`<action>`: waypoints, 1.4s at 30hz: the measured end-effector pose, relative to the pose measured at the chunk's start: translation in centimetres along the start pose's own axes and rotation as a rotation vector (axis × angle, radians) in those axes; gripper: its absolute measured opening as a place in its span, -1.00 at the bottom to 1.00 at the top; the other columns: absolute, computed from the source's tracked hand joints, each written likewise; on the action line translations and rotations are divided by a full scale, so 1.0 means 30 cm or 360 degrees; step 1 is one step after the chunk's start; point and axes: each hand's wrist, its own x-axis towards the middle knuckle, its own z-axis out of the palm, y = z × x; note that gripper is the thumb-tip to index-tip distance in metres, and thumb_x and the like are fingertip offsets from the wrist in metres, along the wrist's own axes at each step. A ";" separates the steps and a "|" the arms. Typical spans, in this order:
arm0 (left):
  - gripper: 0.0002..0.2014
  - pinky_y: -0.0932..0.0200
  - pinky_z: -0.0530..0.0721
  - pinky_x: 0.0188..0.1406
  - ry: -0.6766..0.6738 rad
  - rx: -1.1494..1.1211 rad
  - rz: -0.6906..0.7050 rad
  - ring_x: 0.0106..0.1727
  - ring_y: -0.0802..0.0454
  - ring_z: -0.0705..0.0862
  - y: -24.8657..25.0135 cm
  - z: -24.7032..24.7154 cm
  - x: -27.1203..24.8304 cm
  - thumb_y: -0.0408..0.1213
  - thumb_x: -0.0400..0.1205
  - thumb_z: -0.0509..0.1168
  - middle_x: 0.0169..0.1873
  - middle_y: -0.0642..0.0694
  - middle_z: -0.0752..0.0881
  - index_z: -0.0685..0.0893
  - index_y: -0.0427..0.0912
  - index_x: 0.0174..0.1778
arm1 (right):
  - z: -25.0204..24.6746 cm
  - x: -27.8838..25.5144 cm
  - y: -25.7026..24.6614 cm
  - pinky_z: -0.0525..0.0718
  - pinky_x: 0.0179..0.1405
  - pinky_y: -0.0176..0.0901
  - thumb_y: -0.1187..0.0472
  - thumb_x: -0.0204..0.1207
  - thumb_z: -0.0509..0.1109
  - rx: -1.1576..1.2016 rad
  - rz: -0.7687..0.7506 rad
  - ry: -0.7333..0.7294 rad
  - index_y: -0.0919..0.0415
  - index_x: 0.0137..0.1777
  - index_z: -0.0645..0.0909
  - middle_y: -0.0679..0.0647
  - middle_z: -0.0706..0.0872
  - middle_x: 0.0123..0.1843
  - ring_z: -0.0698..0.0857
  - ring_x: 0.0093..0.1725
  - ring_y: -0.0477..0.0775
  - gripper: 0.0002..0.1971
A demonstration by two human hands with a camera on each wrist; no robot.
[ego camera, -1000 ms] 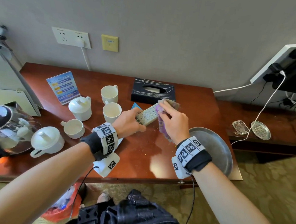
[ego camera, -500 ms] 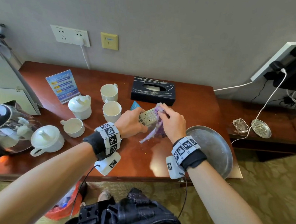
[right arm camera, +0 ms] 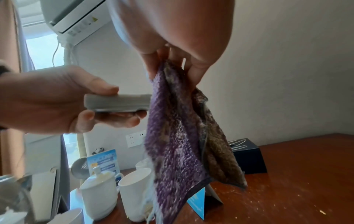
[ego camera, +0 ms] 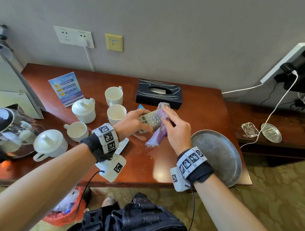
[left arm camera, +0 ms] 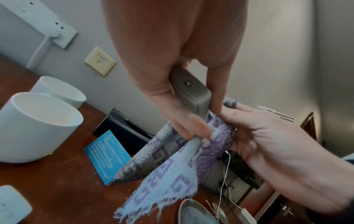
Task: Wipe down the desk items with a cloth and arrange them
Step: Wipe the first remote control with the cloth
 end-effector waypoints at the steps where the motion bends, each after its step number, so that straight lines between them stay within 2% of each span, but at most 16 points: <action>1: -0.45 0.09 0.83 -0.35 0.0002 -0.0044 0.0005 -0.25 0.08 0.75 -0.005 -0.003 -0.001 -0.61 0.53 0.45 -0.02 -0.15 0.68 0.54 -0.09 0.38 | -0.004 0.009 0.001 0.47 0.50 -0.30 0.26 0.64 0.40 0.0056 0.0057 0.0021 0.04 0.44 0.65 -0.11 0.67 0.43 0.54 0.46 -0.28 -0.62; 5: -0.47 0.19 0.80 -0.28 0.0029 -0.0169 0.0021 -0.08 0.02 0.74 -0.031 -0.011 0.006 -0.67 0.52 0.42 0.08 -0.19 0.68 0.58 -0.07 0.30 | -0.028 0.040 0.002 0.46 0.44 -0.34 0.22 0.63 0.43 0.0200 0.0376 0.0038 0.15 0.60 0.46 -0.06 0.56 0.53 0.51 0.45 -0.25 -0.46; 8: -0.52 0.23 0.78 -0.25 0.0045 -0.0242 0.0037 0.00 -0.03 0.75 -0.042 -0.018 0.012 -0.69 0.51 0.42 0.10 -0.23 0.69 0.63 -0.10 0.22 | -0.038 0.059 0.017 0.43 0.40 -0.35 0.20 0.61 0.45 0.0203 0.0480 0.0060 0.20 0.47 0.61 0.05 0.57 0.53 0.53 0.49 -0.09 -0.57; 9: -0.53 0.22 0.78 -0.22 0.0049 -0.0263 0.0047 0.01 -0.04 0.76 -0.044 -0.022 0.014 -0.70 0.51 0.41 0.10 -0.23 0.70 0.64 -0.12 0.23 | -0.037 0.063 0.024 0.52 0.39 -0.23 0.18 0.61 0.44 0.0230 0.0474 0.0087 0.17 0.37 0.70 0.06 0.68 0.43 0.61 0.41 -0.07 -0.66; 11: -0.55 0.21 0.78 -0.16 0.0061 -0.0323 0.0076 0.05 -0.08 0.80 -0.046 -0.031 0.017 -0.71 0.53 0.38 0.09 -0.23 0.74 0.67 -0.14 0.22 | -0.039 0.070 0.027 0.70 0.21 0.12 0.16 0.61 0.42 0.0330 0.0448 0.0180 0.05 0.08 0.81 -0.03 0.84 0.04 0.72 0.05 -0.12 -0.85; 13: -0.59 0.23 0.78 -0.14 0.0081 -0.0363 0.0103 0.10 -0.15 0.81 -0.046 -0.041 0.022 -0.71 0.55 0.35 0.09 -0.25 0.78 0.70 -0.14 0.18 | -0.050 0.081 0.019 0.72 0.07 0.14 0.19 0.61 0.41 0.0405 0.0448 0.0288 -0.04 -0.10 0.80 -0.10 0.83 -0.16 0.71 -0.13 -0.14 -0.84; 17: -0.73 0.29 0.77 -0.17 0.0125 -0.0317 0.0141 0.08 -0.11 0.79 -0.046 -0.048 0.031 -0.64 0.60 0.35 -0.02 -0.22 0.78 0.70 -0.21 0.09 | -0.053 0.104 -0.019 0.73 0.02 -0.04 0.15 0.63 0.40 0.0532 0.0411 0.0309 -0.07 -0.06 0.79 -0.10 0.85 -0.12 0.76 -0.09 -0.13 -0.86; 21: -0.82 0.29 0.78 -0.18 0.0146 -0.0355 0.0150 0.06 -0.06 0.80 -0.048 -0.020 0.038 -0.58 0.62 0.38 -0.02 -0.21 0.78 0.69 -0.25 0.06 | -0.020 0.076 -0.070 0.68 -0.01 -0.32 0.14 0.67 0.39 0.0508 0.0365 0.0106 0.03 0.15 0.79 -0.14 0.85 -0.01 0.77 -0.02 -0.27 -0.83; 23: -0.82 0.26 0.79 -0.17 0.0157 -0.0387 0.0165 0.02 -0.05 0.81 -0.044 -0.012 0.041 -0.56 0.62 0.38 -0.03 -0.19 0.78 0.69 -0.23 0.06 | 0.008 0.045 -0.077 0.68 0.23 -0.20 0.11 0.67 0.38 0.0437 0.0288 -0.0049 -0.01 0.26 0.76 -0.17 0.82 0.14 0.74 0.17 -0.26 -0.77; 25: -0.83 0.21 0.82 -0.13 0.0152 -0.0374 0.0178 -0.01 -0.04 0.82 -0.039 -0.013 0.039 -0.53 0.64 0.37 -0.04 -0.20 0.78 0.69 -0.23 0.07 | 0.036 0.020 -0.060 0.52 0.50 0.00 0.05 0.68 0.36 0.0300 0.0243 -0.0164 -0.08 0.36 0.70 -0.14 0.74 0.34 0.61 0.41 -0.18 -0.71; 28: -0.86 0.19 0.81 -0.12 0.0128 -0.0361 0.0176 0.00 -0.06 0.83 -0.035 -0.017 0.031 -0.49 0.64 0.38 -0.04 -0.20 0.79 0.70 -0.22 0.07 | 0.053 0.014 -0.025 0.31 0.64 0.16 0.02 0.70 0.32 0.0127 0.0242 -0.0241 -0.12 0.45 0.62 -0.10 0.62 0.50 0.43 0.59 -0.10 -0.66; 30: -0.86 0.22 0.80 -0.16 0.0125 -0.0367 0.0162 0.01 -0.06 0.83 -0.039 -0.016 0.027 -0.49 0.65 0.38 -0.05 -0.18 0.80 0.70 -0.21 0.06 | 0.049 0.015 -0.004 0.42 0.59 0.09 0.04 0.70 0.33 0.0149 0.0226 -0.0257 -0.08 0.45 0.62 -0.14 0.65 0.46 0.50 0.54 -0.11 -0.66; 34: -0.82 0.24 0.80 -0.17 0.0146 -0.0381 0.0145 0.08 -0.11 0.83 -0.051 -0.019 0.020 -0.48 0.65 0.38 0.05 -0.24 0.80 0.69 -0.29 0.16 | 0.017 0.006 0.030 0.56 0.32 -0.29 0.13 0.69 0.34 0.0221 0.0275 -0.0204 -0.16 0.24 0.71 -0.45 0.71 0.14 0.63 0.22 -0.44 -0.78; 37: -0.79 0.28 0.80 -0.22 0.0183 -0.0448 0.0145 0.04 -0.12 0.84 -0.045 -0.031 0.014 -0.50 0.66 0.36 0.04 -0.27 0.81 0.64 -0.38 0.21 | -0.011 -0.006 0.086 0.65 0.35 -0.02 0.15 0.67 0.35 0.0241 0.0407 -0.0046 -0.11 0.19 0.75 -0.31 0.78 0.14 0.70 0.23 -0.23 -0.79; 39: -0.78 0.29 0.79 -0.25 0.0174 -0.0468 0.0154 0.02 -0.16 0.84 -0.038 -0.032 0.013 -0.51 0.67 0.35 0.03 -0.31 0.81 0.63 -0.39 0.22 | -0.020 -0.012 0.105 0.65 0.35 0.14 0.12 0.64 0.36 0.0279 0.0476 -0.0018 -0.17 0.13 0.75 -0.26 0.80 0.13 0.73 0.23 -0.13 -0.80; 42: -0.78 0.28 0.78 -0.26 0.0138 -0.0453 0.0149 -0.02 -0.12 0.85 -0.028 -0.012 0.016 -0.50 0.68 0.33 0.03 -0.30 0.81 0.62 -0.37 0.24 | -0.025 -0.008 0.090 0.63 0.37 -0.02 0.19 0.65 0.37 0.0257 0.0388 -0.0007 -0.03 0.15 0.78 -0.23 0.80 0.12 0.72 0.21 -0.20 -0.80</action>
